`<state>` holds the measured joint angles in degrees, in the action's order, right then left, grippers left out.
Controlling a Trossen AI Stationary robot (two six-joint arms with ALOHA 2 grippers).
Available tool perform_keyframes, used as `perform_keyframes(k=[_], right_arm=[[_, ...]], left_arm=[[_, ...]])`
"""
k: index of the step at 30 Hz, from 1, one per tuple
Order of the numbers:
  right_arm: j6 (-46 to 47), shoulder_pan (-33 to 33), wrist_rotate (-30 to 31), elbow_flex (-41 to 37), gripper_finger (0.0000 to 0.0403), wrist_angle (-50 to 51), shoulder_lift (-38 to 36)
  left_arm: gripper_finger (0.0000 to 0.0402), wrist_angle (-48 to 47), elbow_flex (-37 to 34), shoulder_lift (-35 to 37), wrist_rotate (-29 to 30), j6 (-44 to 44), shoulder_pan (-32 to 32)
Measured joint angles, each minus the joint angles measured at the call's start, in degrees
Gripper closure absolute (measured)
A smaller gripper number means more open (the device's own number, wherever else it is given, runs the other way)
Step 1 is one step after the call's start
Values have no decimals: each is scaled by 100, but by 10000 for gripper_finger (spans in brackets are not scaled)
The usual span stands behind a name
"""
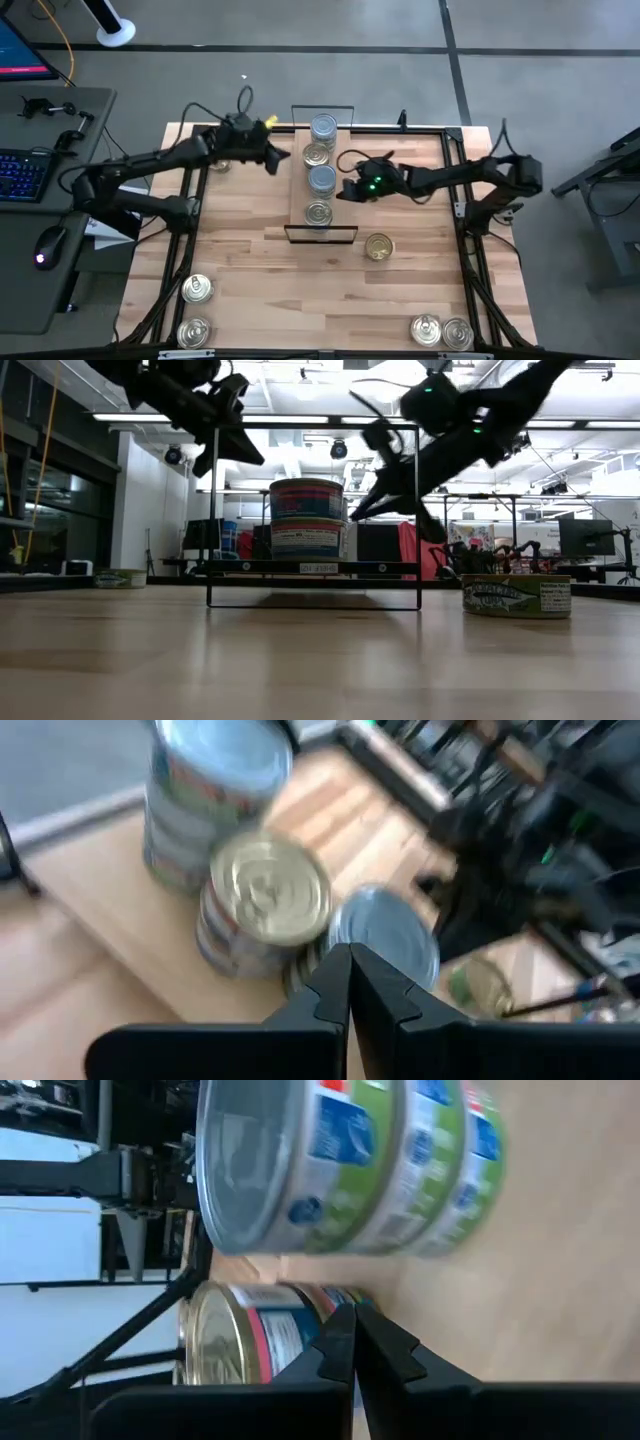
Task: Stack canned seafood by type on shelf
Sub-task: Adjust the green tuna can
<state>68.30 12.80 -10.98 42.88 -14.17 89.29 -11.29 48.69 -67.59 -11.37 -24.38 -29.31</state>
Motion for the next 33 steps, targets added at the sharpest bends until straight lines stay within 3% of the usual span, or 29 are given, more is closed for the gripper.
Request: perform_keyframes(k=[5, 10, 23, 33], right_arm=[[-164, -39, -22, 816, 403, 808, 499], [-432, -85, 188, 1169, 403, 1887, 561], [-262, -119, -26, 1171, 403, 1417, 823], [-213, -152, 304, 1173, 403, 930, 993]], left_arm=[[401, 135, 4, 0, -692, 98, -544], [401, -126, 2, 9, -805, 118, -587], [401, -60, 2, 11, -607, -84, -480], [401, -50, 0, 11, -398, -96, -478]])
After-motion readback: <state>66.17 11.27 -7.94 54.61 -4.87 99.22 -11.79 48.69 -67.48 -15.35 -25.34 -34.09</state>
